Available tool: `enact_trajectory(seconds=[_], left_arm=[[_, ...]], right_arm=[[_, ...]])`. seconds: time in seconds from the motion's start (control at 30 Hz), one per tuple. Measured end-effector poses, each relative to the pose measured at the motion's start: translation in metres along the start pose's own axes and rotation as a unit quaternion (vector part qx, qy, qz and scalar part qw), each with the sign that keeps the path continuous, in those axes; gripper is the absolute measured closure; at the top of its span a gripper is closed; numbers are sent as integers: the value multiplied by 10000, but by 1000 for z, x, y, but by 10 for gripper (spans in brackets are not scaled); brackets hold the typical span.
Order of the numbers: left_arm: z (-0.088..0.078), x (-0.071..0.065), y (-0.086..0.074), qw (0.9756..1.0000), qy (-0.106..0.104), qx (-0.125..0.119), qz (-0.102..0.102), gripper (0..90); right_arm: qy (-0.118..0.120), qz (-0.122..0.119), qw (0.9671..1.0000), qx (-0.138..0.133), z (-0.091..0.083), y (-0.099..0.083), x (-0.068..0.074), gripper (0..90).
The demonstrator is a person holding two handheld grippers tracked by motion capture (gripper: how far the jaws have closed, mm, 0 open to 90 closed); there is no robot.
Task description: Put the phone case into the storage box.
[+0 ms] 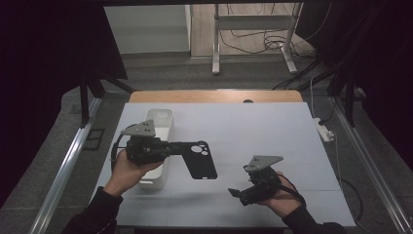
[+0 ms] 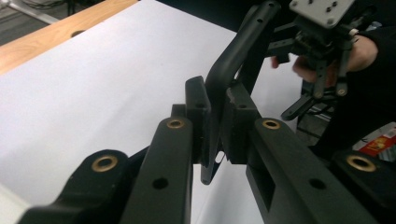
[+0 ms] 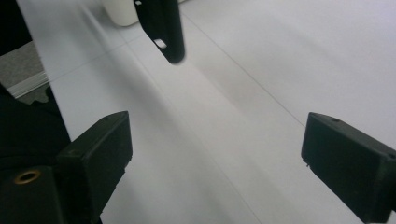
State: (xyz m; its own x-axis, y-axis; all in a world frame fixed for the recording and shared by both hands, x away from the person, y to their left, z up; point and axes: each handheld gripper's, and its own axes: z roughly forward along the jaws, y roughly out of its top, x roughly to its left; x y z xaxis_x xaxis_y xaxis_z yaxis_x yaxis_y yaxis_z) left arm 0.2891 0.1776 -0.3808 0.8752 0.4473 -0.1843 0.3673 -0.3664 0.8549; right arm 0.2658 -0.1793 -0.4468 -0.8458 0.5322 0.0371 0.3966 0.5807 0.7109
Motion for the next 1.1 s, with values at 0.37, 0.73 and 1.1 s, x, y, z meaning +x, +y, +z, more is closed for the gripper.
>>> enact_trajectory(seconds=[0.37,0.73,1.1], left_arm=[[-19,11,1,9998,172,72,-47,819],[-37,19,3,9994,341,61,-80,820],[-61,27,5,9982,593,87,-89,819]], right_arm=[[-260,280,9992,-135,-12,-11,-10,11],[-430,509,9976,-180,-22,-23,-17,0],[-756,722,9942,-243,-33,-36,-26,0]])
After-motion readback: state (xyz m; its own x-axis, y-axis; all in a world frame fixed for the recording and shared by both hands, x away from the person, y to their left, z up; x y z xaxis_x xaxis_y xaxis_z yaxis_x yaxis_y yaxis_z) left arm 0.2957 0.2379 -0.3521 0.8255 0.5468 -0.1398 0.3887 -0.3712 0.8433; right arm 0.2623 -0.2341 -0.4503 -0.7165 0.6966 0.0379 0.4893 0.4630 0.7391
